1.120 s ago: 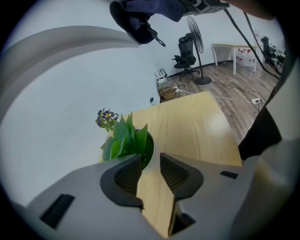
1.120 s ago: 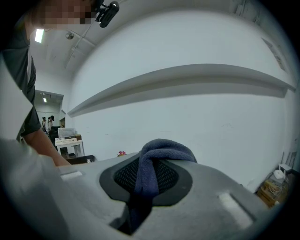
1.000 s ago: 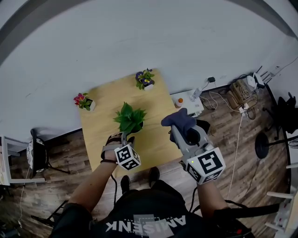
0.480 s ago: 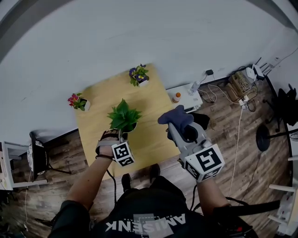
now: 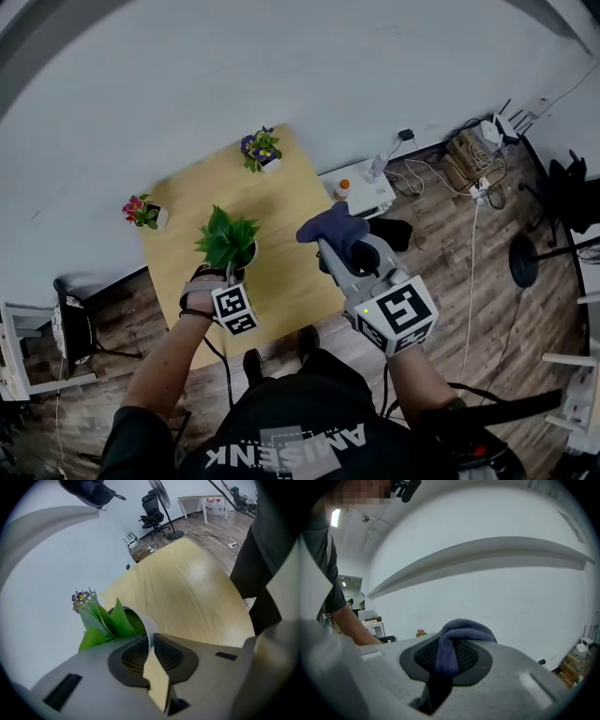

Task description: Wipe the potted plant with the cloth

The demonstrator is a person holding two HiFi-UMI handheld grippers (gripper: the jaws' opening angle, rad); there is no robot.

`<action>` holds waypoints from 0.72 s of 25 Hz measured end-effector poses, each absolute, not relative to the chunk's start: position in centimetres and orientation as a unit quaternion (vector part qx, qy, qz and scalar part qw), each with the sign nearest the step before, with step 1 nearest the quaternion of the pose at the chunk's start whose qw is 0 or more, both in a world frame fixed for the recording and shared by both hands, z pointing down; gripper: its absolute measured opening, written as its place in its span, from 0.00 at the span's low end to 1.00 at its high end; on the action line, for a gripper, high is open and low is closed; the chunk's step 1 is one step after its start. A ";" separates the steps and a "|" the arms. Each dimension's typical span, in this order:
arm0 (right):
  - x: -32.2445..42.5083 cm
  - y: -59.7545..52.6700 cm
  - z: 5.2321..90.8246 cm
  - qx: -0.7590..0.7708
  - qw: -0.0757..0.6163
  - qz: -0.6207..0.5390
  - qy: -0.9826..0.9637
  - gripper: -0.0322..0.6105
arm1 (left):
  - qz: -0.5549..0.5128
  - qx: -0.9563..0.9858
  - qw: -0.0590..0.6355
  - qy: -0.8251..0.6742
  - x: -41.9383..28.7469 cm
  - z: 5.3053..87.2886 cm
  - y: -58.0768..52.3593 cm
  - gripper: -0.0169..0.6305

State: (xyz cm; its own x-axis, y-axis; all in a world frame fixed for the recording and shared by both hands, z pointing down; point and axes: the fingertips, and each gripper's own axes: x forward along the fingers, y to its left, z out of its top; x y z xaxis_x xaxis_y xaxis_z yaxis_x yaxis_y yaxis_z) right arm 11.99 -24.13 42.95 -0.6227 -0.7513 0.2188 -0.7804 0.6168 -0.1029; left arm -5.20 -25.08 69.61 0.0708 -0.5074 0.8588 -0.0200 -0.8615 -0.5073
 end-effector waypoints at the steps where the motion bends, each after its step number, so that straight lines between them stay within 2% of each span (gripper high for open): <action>1: 11.9 -24.1 43.0 0.428 0.077 0.095 -0.895 0.13 | -0.656 -0.709 0.183 0.184 -5.3 69.5 -25.1 0.08; 10: 11.2 -24.1 41.8 0.426 0.069 0.088 -0.898 0.13 | -0.643 -0.729 0.147 0.186 -6.1 67.5 -24.1 0.08; 18: 8.4 -23.7 38.8 0.412 0.049 0.069 -0.907 0.13 | -0.588 -0.777 0.110 0.195 -6.9 58.3 -21.8 0.08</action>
State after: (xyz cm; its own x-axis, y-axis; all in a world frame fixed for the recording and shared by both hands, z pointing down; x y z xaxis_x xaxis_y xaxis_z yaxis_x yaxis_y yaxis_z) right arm 8.42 -23.73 38.77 -0.6562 -0.7404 0.1455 -0.7539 0.6514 -0.0856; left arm -6.90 -21.79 58.26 0.2324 -0.4313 0.8718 -0.1736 -0.9003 -0.3991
